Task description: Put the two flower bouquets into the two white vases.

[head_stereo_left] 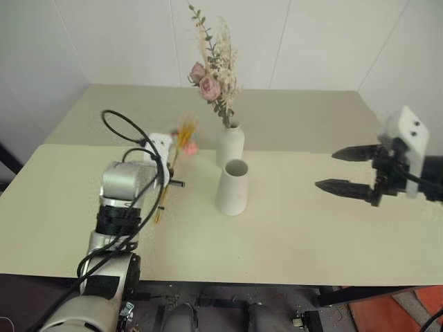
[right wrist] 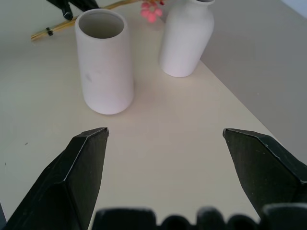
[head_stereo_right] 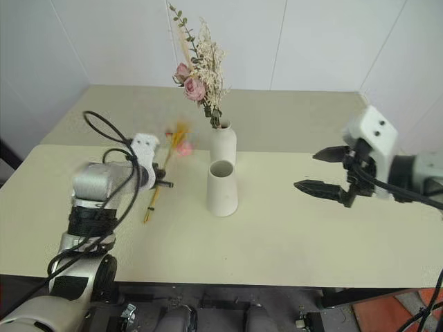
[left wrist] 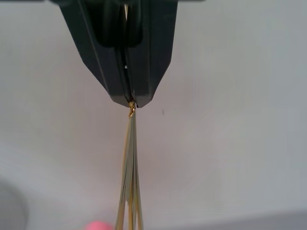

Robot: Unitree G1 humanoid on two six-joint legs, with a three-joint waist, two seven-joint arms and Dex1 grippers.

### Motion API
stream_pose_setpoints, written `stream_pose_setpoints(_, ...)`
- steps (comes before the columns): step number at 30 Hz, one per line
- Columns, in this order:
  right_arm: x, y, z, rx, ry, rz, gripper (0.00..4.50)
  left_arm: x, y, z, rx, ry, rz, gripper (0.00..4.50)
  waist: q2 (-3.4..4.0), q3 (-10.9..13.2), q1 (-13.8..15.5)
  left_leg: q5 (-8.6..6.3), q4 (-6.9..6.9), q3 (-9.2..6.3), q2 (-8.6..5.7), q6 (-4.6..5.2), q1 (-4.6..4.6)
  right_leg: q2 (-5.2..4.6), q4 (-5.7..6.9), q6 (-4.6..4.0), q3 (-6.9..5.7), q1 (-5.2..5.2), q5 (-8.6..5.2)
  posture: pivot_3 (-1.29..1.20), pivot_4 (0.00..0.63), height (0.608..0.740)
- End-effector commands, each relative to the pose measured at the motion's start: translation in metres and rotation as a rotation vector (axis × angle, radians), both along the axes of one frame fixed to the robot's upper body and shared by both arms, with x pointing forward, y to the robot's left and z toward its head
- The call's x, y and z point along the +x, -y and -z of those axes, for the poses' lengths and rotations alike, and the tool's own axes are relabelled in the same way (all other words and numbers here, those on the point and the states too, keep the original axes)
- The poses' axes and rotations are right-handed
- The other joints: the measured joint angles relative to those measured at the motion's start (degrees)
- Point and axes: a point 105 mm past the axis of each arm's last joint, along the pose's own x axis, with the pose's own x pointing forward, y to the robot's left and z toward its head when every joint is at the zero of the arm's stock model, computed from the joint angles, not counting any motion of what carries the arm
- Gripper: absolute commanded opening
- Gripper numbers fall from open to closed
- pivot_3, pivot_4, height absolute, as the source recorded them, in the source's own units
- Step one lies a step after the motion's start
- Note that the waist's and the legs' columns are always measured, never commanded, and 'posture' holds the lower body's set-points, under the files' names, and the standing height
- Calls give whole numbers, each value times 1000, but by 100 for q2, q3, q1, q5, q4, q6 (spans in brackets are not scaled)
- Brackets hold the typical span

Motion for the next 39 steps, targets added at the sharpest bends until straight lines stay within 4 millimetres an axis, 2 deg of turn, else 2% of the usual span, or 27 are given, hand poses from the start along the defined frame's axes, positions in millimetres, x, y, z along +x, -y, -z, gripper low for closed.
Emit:
stream_pose_setpoints(1,-18,11,-19,-34,86,-38,4500,-15,-6,-105,-219,459,142,23,0,0,-23,0,1,2,0,0,1,-1,0,1,1,1,0,0,150,740)
stream_pose_setpoints(3,-25,18,-17,-31,64,-42,4500,-36,-4,-138,-402,622,338,23,1,-1,-31,0,1,6,1,0,12,-1,1,1,3,8,1,0,150,740)
stream_pose_setpoints(5,-29,23,-16,-41,57,-39,4500,-56,-1,-156,-507,728,524,23,2,-2,-46,0,0,8,1,0,27,0,1,2,3,20,0,0,150,740)
stream_pose_setpoints(8,-34,29,-13,-49,59,-24,4500,-75,15,-169,-560,814,744,23,2,-3,-45,0,0,11,2,-1,45,2,1,7,4,38,-3,0,150,740)
stream_pose_setpoints(11,-35,32,-11,-33,70,12,4500,-88,38,-174,-648,851,941,23,0,-4,-21,1,6,11,1,-1,45,3,1,10,4,42,-1,0,150,740)
stream_pose_setpoints(14,-36,33,-8,-23,85,54,4500,-89,63,-165,-713,839,1076,23,-2,-5,-1,1,9,8,0,-1,46,2,-1,11,4,50,-1,0,150,740)
stream_pose_setpoints(17,-40,31,-7,2,106,78,4500,-79,89,-147,-718,805,1120,23,-3,-5,-11,0,10,8,-1,-1,43,2,-6,12,4,51,-1,0,150,740)
stream_pose_setpoints(22,-49,34,-10,-7,152,136,4500,-65,115,-126,-657,768,1171,23,-2,-5,-51,0,8,9,-1,0,44,6,-5,12,10,48,0,0,150,740)
stream_pose_setpoints(28,-56,36,-8,-1,158,176,4500,-50,127,-109,-539,763,1178,23,-2,-5,-46,0,8,10,-1,0,46,8,-4,13,14,49,-1,0,150,740)
stream_pose_setpoints(36,-56,34,-8,-10,183,195,4500,-51,138,-87,-484,743,1219,23,-2,-5,-32,0,8,9,-1,0,40,7,-11,15,13,48,-1,0,150,740)
stream_pose_setpoints(39,-56,34,-6,-9,172,191,4500,-59,137,-86,-493,729,1263,638,-2,-5,-43,0,8,9,-1,0,42,8,-10,16,13,48,-1,0,150,740)
